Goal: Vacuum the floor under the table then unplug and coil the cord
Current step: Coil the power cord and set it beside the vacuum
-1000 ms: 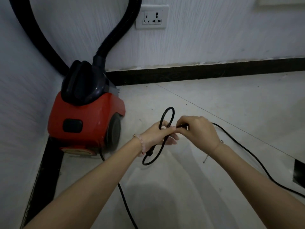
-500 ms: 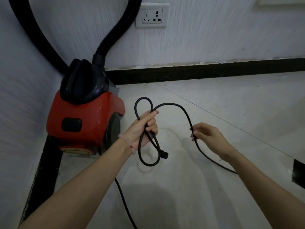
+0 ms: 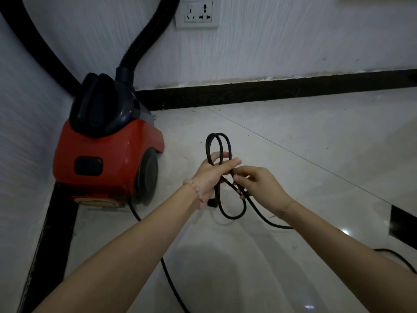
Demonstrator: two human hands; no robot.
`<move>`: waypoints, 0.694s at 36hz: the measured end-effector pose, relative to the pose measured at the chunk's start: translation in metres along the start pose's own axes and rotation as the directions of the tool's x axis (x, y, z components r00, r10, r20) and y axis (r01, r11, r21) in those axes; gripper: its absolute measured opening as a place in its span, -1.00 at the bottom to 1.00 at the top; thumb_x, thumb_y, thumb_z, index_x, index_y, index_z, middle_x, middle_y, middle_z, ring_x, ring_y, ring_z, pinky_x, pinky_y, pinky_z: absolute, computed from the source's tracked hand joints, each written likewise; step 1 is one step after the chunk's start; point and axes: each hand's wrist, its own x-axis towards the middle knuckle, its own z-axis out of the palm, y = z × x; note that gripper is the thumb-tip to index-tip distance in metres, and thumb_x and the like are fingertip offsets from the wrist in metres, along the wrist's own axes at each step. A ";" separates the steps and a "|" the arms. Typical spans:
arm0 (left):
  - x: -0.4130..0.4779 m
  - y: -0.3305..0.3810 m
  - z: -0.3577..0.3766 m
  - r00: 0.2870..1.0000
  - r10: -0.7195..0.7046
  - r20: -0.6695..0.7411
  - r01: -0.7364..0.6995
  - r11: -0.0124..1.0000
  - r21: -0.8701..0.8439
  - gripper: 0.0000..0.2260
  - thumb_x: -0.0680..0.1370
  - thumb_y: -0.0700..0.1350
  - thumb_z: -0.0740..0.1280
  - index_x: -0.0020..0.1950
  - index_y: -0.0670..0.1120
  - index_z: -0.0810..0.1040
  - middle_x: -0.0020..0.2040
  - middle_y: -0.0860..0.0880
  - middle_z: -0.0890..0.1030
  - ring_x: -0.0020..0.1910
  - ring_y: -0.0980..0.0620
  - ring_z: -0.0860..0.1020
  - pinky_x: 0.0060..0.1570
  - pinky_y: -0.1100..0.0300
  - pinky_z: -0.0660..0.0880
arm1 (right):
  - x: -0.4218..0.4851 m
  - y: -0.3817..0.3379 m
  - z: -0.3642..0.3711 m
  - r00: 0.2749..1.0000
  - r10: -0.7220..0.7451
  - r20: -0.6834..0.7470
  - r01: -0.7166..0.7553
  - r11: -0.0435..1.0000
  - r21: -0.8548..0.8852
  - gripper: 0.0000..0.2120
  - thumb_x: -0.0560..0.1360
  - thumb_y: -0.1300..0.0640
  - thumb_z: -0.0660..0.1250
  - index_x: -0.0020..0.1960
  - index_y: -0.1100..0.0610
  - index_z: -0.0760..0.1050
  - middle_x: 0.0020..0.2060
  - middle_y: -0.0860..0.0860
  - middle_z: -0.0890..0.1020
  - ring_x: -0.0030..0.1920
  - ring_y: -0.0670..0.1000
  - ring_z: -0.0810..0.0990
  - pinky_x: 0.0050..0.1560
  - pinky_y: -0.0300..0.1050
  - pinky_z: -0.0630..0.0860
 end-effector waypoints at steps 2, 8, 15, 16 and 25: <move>0.000 0.000 0.001 0.999 0.019 -0.038 -0.019 1.000 0.006 -0.87 0.44 -0.12 0.45 -0.08 -0.07 0.55 -0.25 0.00 0.65 -0.21 0.03 0.58 -0.06 0.15 0.50 | -0.003 -0.002 0.000 1.000 -0.002 0.022 0.000 0.998 0.062 -0.80 0.57 0.25 0.24 -0.02 0.02 0.59 -0.22 -0.02 0.57 -0.34 -0.06 0.54 -0.29 -0.23 0.58; 0.005 0.005 0.002 0.988 -0.006 -0.153 -0.029 0.974 -0.226 -0.89 0.52 -0.21 0.36 -0.22 -0.13 0.55 -0.41 0.00 0.51 -0.40 0.09 0.49 -0.17 0.19 0.55 | -0.016 -0.002 -0.005 0.992 0.018 0.125 -0.036 0.989 0.145 -0.89 0.54 0.25 0.32 0.00 0.06 0.51 -0.29 0.01 0.55 -0.42 -0.08 0.53 -0.28 -0.25 0.54; 0.015 0.022 -0.021 0.971 -0.032 -0.236 -0.087 0.875 -0.476 -0.80 0.58 -0.23 0.24 -0.25 -0.12 0.42 -0.43 -0.01 0.41 -0.54 0.14 0.44 -0.31 0.18 0.63 | -0.031 0.040 -0.032 0.940 0.122 0.320 -0.095 0.991 -0.098 -0.81 0.60 0.24 0.21 -0.02 0.06 0.58 -0.26 -0.04 0.63 -0.30 -0.15 0.55 -0.12 -0.30 0.50; 0.016 0.023 -0.026 0.967 -0.023 -0.253 -0.098 0.884 -0.457 -0.80 0.58 -0.22 0.24 -0.25 -0.10 0.41 -0.45 0.01 0.42 -0.54 0.15 0.43 -0.32 0.19 0.62 | -0.032 0.047 -0.036 0.928 0.143 0.345 -0.088 0.981 -0.170 -0.80 0.60 0.24 0.20 -0.01 0.05 0.58 -0.24 -0.02 0.62 -0.28 -0.15 0.55 -0.12 -0.34 0.50; 0.015 0.027 -0.041 0.978 -0.034 -0.205 -0.088 0.829 -0.553 -0.80 0.58 -0.22 0.24 -0.25 -0.10 0.39 -0.54 0.05 0.39 -0.64 0.18 0.33 -0.47 0.34 0.48 | -0.027 0.080 -0.052 0.967 0.212 0.139 -0.124 0.875 -0.468 -0.83 0.58 0.11 0.26 -0.10 -0.03 0.60 -0.36 -0.08 0.56 -0.35 -0.10 0.47 -0.29 -0.33 0.39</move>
